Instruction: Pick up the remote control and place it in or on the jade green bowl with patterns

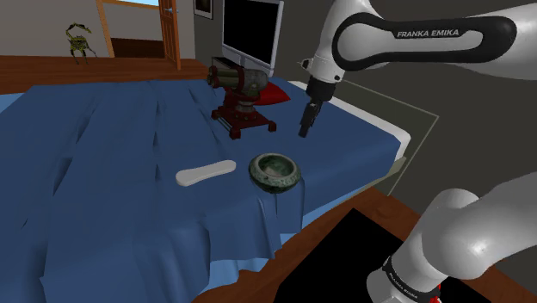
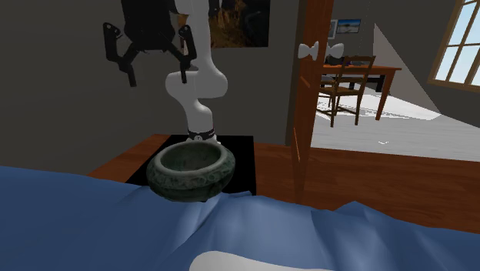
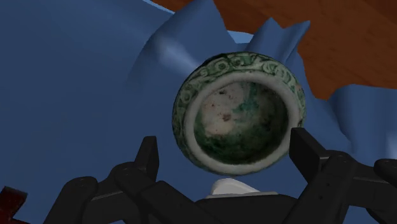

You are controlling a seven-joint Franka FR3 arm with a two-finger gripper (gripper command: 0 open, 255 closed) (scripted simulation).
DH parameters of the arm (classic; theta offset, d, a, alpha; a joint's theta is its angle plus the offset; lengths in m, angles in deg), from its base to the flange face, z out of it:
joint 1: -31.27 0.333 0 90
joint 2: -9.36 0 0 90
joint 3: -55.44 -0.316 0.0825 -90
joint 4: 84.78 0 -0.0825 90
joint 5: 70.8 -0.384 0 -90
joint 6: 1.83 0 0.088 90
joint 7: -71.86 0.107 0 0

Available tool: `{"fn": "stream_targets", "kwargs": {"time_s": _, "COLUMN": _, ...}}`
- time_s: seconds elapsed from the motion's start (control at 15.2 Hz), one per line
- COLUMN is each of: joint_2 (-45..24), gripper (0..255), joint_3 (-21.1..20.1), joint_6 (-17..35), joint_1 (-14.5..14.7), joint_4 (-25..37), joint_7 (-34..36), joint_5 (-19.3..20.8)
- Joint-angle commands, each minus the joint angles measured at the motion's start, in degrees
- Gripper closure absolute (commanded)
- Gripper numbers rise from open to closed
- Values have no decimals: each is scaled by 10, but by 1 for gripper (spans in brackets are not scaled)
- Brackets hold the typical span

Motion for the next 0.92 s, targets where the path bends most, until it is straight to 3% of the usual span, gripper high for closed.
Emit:
{"fn": "stream_targets", "kwargs": {"time_s": 0.0, "joint_2": -46, "gripper": 0, "joint_3": 2, "joint_6": 22, "joint_1": 10, "joint_4": 21, "joint_7": -35, "joint_5": 1}}
{"fn": "stream_targets", "kwargs": {"time_s": 0.86, "joint_2": -321, "gripper": 0, "joint_3": -21, "joint_6": 94, "joint_1": 57, "joint_4": 206, "joint_7": -225, "joint_5": 8}}
